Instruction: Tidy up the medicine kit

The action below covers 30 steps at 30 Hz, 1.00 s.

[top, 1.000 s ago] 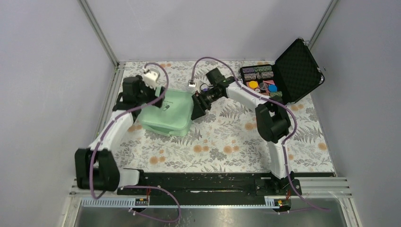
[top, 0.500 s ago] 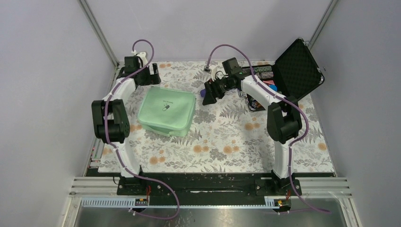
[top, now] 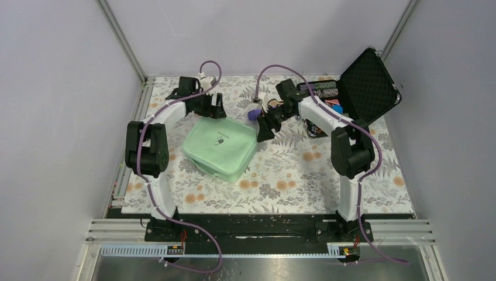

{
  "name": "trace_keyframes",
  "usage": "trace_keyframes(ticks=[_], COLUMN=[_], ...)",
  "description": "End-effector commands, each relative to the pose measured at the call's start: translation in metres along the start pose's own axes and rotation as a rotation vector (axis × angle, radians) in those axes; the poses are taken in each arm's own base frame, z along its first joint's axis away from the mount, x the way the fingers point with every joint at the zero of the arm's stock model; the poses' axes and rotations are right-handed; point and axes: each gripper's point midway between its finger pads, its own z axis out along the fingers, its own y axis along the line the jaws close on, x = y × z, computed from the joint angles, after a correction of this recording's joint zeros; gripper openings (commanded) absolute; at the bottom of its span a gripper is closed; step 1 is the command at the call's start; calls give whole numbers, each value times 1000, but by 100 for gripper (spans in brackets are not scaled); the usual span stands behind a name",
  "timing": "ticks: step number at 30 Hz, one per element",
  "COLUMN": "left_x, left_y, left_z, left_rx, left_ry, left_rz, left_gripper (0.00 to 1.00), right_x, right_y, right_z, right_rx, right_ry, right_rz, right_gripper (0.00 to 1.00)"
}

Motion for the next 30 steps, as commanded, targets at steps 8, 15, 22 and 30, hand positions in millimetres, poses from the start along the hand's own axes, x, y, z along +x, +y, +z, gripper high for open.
trace_keyframes(ticks=[8,15,22,30], left_x=[-77,-92,-72,-38], left_y=[-1,-33,-76,-101], left_z=[-76,-119,-150,-157], left_rx=[-85,-61,70,109], left_ry=[-246,-425,-439,-332], left_rz=[316,318,444,565], left_gripper=[95,96,95,95], right_x=[17,15,-10,-9], right_y=[9,2,12,10], right_z=[-26,-3,-3,-1], right_rx=[2,76,202,268], right_ry=[90,96,-183,-376], right_rz=[-420,-371,-199,-187], right_gripper=[72,75,74,75])
